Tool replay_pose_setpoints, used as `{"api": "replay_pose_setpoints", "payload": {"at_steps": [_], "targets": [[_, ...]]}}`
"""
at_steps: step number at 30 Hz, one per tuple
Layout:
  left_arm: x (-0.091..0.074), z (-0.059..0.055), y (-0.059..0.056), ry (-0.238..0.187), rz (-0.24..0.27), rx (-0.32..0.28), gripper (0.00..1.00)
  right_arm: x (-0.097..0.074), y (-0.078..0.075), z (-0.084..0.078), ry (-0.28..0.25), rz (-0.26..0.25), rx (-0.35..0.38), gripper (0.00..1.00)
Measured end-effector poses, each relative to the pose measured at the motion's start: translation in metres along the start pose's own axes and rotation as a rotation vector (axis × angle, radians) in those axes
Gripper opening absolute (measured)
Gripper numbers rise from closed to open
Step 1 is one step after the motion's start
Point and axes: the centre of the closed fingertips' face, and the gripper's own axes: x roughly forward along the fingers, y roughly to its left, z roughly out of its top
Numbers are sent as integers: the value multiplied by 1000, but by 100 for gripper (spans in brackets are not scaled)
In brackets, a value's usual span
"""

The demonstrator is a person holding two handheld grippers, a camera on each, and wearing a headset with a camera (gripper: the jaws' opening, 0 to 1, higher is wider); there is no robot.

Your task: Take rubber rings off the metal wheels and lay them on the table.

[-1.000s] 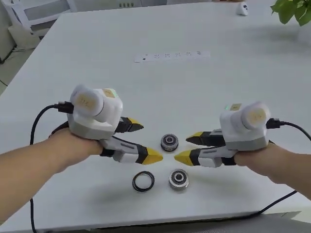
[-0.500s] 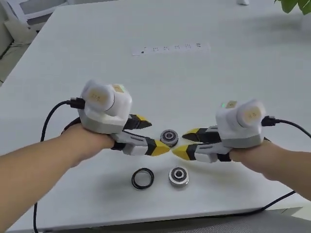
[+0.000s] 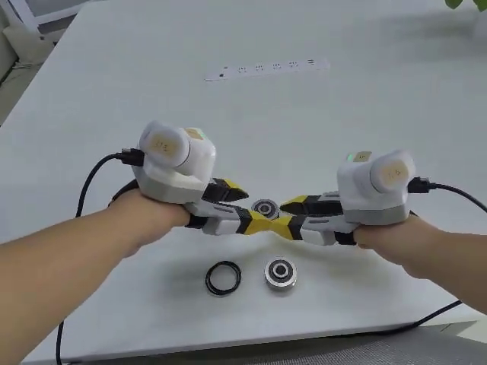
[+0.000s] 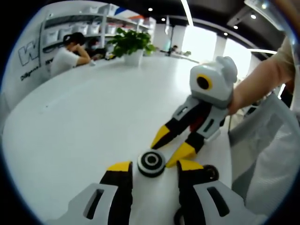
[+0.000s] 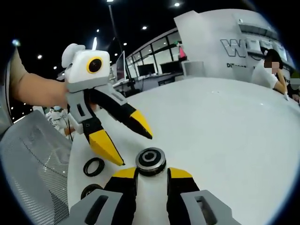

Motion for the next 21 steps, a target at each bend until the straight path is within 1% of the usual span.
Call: {"api": "replay_pose_setpoints", "payload": {"at_steps": [1,7,9,11,15,16,21], "targets": [[1,1,0,-1,-1,1,36,0,-2,0,2,-1,-15,20],[8,3,-3,2,-7,11,32,2,-2,-1,-5,2,-24,18],[10,2,-1,8,3,15,31,3,-3,-1,-8,1,-23,18],[11,1,-1,13,2,16,28,3,-3,-1,-11,0,-23,17],[13,-2,0,25,2,32,23,3,-4,-1,-12,-3,-24,16],[14,-3,1,31,9,43,23,3,-4,-1,-14,-3,-24,16],[14,-3,4,34,22,50,19,3,-4,-1,-14,-3,-25,16]]}}
